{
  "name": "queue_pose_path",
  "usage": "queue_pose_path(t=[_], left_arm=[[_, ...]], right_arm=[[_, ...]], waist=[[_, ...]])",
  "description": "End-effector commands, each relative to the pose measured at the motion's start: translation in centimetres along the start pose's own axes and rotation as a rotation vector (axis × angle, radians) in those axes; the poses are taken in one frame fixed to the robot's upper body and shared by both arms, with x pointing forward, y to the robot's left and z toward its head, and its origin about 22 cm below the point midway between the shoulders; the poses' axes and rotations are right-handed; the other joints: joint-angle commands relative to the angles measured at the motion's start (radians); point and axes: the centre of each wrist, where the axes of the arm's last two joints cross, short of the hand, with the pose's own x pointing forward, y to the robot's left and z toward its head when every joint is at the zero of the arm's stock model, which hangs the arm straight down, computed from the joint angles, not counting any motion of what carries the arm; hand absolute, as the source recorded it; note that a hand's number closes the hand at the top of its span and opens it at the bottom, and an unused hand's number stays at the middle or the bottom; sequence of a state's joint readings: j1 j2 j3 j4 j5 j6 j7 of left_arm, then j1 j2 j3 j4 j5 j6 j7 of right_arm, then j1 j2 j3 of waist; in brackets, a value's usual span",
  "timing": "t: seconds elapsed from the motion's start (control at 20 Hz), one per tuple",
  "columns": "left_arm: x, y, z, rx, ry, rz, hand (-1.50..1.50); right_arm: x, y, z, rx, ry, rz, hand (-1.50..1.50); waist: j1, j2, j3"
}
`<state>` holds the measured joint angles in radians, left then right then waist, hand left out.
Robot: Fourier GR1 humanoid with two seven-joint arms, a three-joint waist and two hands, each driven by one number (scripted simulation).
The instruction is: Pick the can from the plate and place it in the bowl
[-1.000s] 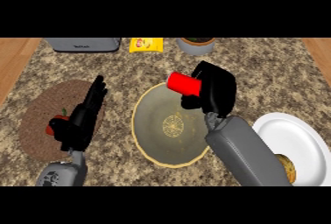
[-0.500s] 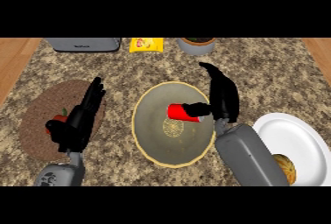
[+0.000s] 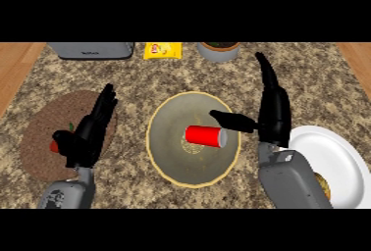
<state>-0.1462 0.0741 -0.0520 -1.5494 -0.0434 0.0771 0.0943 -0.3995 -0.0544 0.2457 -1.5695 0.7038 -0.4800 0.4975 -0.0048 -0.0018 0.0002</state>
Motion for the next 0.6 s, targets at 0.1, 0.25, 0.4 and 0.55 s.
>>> queue_pose_path(t=[0.1,0.25,0.4,0.55], left_arm=[[0.0,-0.8,0.2,-0.010,-0.005,0.009,0.00],[0.0,-2.0,-0.6,0.003,-0.018,0.001,0.00],[0.0,1.0,-0.9,0.017,0.003,0.011,0.00],[-1.3,-0.4,0.4,0.004,0.009,0.010,0.00]], right_arm=[[-0.4,-4.8,1.0,-0.034,0.043,-0.137,-1.50],[-1.7,-6.8,2.7,-0.036,0.040,-0.224,-1.50],[-3.1,-8.2,4.7,0.010,0.069,-0.257,-1.50],[-2.5,-9.0,6.7,0.042,0.041,-0.291,-1.50]], waist=[[-0.002,0.000,0.000],[-0.008,0.001,0.001],[-0.006,0.001,0.000],[-0.003,0.000,0.000]])
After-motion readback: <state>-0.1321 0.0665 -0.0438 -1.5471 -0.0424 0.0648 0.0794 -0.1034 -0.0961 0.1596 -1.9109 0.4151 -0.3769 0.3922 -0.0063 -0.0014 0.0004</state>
